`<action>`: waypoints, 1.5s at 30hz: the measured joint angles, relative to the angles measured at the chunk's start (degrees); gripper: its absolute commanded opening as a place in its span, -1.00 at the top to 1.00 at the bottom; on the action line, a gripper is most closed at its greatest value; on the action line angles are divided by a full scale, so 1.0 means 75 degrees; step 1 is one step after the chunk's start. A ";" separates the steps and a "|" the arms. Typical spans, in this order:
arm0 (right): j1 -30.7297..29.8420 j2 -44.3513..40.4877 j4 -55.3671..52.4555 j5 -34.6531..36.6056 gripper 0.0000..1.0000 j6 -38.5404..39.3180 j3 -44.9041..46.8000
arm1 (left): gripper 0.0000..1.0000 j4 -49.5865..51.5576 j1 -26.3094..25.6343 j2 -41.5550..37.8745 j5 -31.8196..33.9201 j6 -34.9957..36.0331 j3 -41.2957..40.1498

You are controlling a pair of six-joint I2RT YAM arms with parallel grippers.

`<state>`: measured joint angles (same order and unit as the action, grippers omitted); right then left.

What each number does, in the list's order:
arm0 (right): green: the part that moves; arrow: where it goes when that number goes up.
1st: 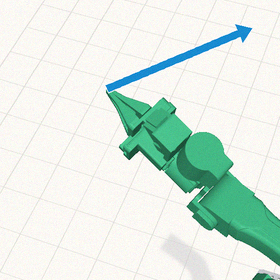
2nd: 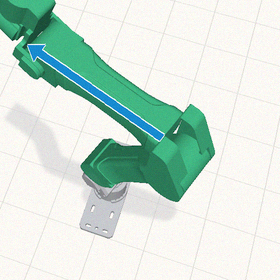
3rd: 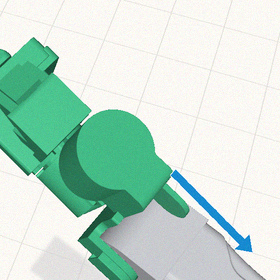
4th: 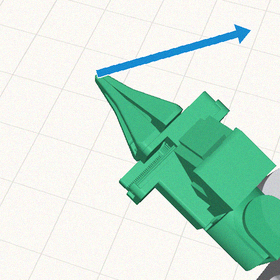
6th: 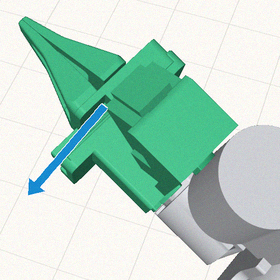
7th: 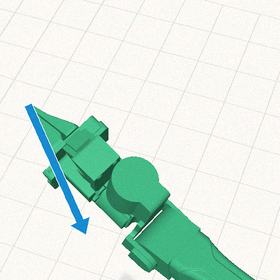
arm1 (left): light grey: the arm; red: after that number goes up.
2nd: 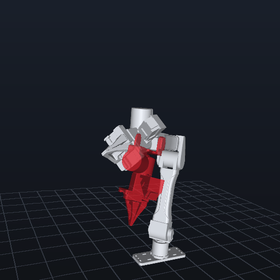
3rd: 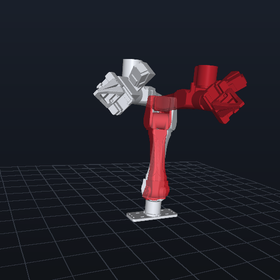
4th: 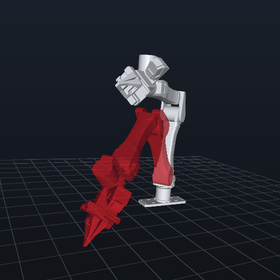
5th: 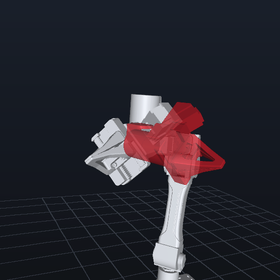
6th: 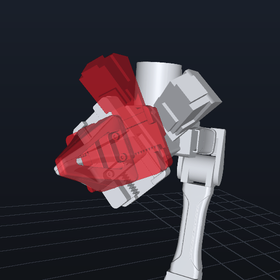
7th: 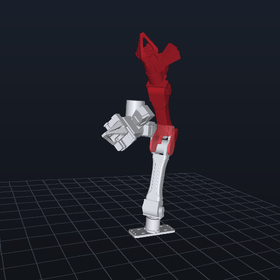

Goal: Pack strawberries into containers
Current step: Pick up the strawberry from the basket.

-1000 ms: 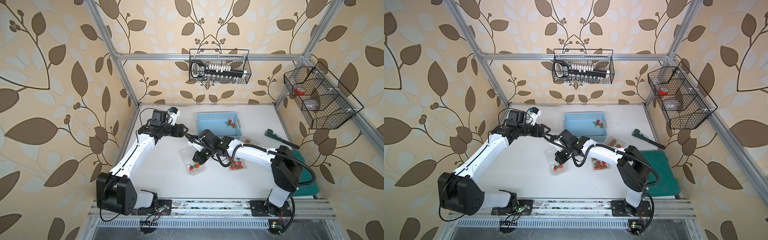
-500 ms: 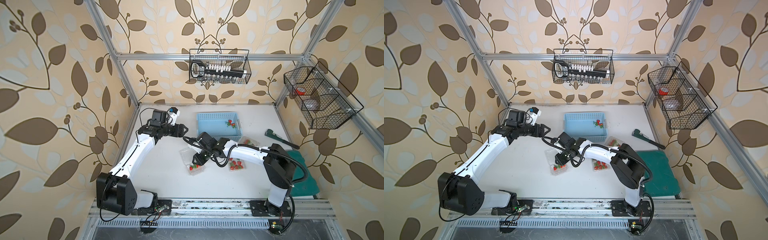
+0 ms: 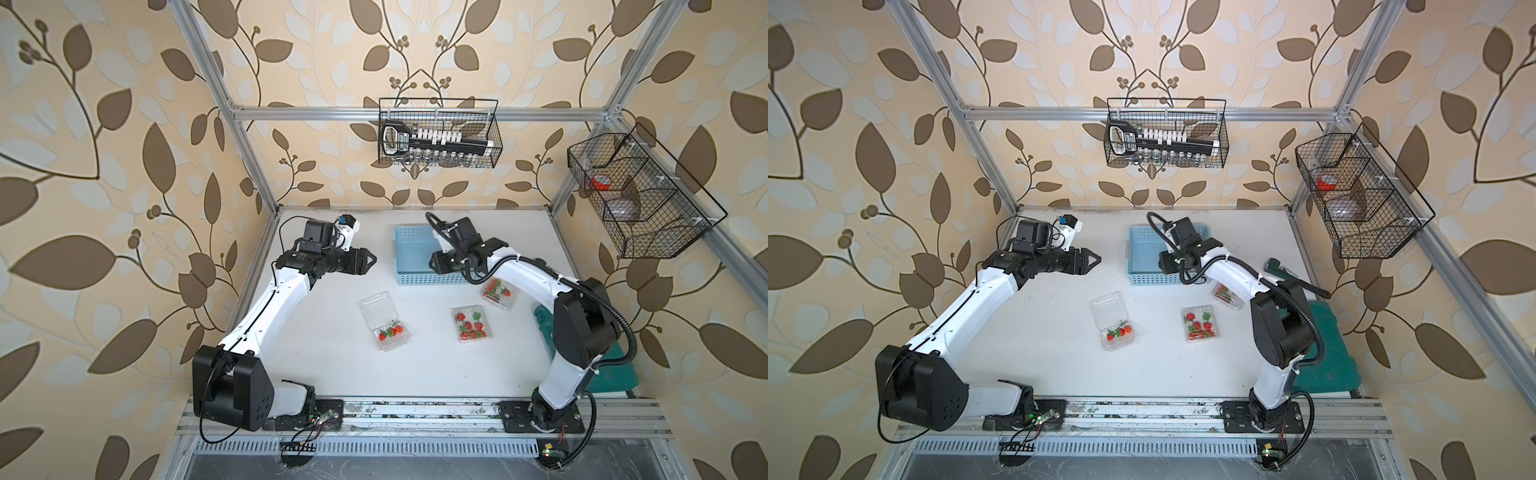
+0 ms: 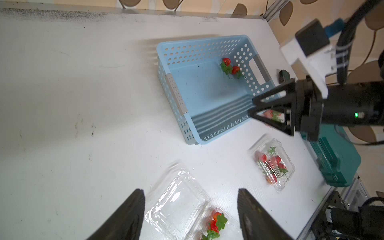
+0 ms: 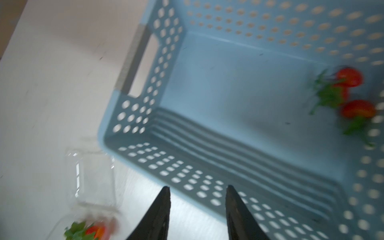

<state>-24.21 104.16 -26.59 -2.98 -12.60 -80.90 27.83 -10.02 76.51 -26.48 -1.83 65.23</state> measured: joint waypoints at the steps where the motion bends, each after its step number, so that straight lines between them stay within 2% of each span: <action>1: 0.0189 0.0192 -0.0041 0.0178 0.12 0.0029 -0.0245 | -0.44 0.0000 0.0000 0.0000 0.0003 0.0000 0.0000; 5: 0.0603 0.1425 -0.0341 0.0790 0.08 0.0087 -0.1632 | -0.44 0.0000 0.0000 0.0000 0.0006 0.0003 0.0000; 11: 0.0734 0.2914 -0.0874 0.1472 0.04 0.0085 -0.3127 | -0.44 0.0006 0.0000 0.0000 0.0009 0.0006 0.0000; 26: 0.0831 0.4310 -0.0970 0.2022 0.05 -0.0379 -0.4179 | -0.44 0.0009 0.0000 0.0000 0.0009 0.0012 0.0000; 41: 0.0959 0.4709 -0.1020 0.2279 0.52 -0.0347 -0.4680 | -0.44 0.0015 0.0000 0.0000 0.0009 0.0026 0.0000; 45: 0.0959 0.4709 -0.1026 0.2328 0.70 -0.0341 -0.4683 | -0.44 0.0015 0.0000 0.0000 0.0009 0.0026 0.0000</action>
<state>-17.02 139.48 -34.28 14.48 -15.16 -116.03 27.94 -10.02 76.51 -26.41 -1.63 65.23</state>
